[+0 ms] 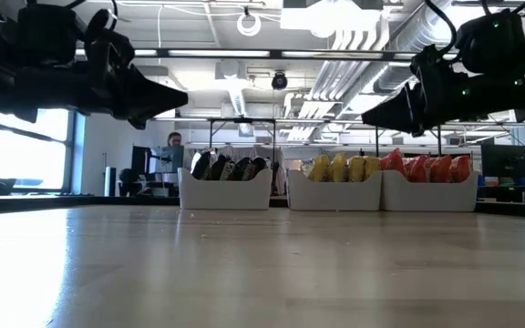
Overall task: Sort Maruchan noodles
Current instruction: Return to Home Position
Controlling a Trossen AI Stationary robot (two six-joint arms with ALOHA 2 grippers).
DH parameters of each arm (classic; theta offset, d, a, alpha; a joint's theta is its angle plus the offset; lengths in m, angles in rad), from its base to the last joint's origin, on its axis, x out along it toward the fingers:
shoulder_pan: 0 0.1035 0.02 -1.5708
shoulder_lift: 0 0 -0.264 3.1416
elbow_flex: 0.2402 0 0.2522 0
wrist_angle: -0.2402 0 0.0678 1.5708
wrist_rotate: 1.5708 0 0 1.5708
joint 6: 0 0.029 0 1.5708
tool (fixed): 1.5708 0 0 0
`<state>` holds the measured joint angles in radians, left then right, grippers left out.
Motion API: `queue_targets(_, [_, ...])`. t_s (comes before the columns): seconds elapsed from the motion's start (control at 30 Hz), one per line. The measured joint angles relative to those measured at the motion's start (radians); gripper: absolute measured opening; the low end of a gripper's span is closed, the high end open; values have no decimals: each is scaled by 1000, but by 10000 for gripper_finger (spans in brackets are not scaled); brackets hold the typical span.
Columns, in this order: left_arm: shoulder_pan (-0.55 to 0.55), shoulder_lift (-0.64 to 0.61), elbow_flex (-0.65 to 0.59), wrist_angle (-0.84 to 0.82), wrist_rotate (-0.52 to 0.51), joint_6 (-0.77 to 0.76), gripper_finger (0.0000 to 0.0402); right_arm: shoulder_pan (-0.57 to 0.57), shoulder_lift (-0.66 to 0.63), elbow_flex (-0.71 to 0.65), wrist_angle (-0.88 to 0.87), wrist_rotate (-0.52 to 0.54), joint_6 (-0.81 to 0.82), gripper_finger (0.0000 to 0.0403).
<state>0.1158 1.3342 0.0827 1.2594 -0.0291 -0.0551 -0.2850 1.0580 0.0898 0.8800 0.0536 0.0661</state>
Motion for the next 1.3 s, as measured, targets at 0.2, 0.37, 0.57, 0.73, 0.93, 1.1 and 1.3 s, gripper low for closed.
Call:
queue_targets(0.2, [1, -141, -5, -144, 0, 27, 35, 4, 0, 0, -39, 7, -96, 92])
queue_targets(0.37, [4, -252, -5, -257, 0, 40, 35, 4, 0, 0, -100, 7, -49, 92])
queue_targets(0.57, [55, -384, -5, -369, 54, 42, 35, 4, 1, 0, -100, 7, 119, 92])
queue_targets(0.73, [116, -494, -5, -458, 155, 31, 35, 7, 1, 0, -100, -12, 44, 82])
queue_targets(0.93, [162, -596, -5, -557, 164, 41, 35, 20, 1, 0, -75, -40, -3, 8])
queue_targets(1.1, [195, -640, -5, -603, 161, 59, 35, 32, -4, -9, -48, -47, -18, 2])
queue_targets(1.3, [233, -687, -5, -674, 158, 73, 35, 38, -107, -80, -41, -47, -4, 1])
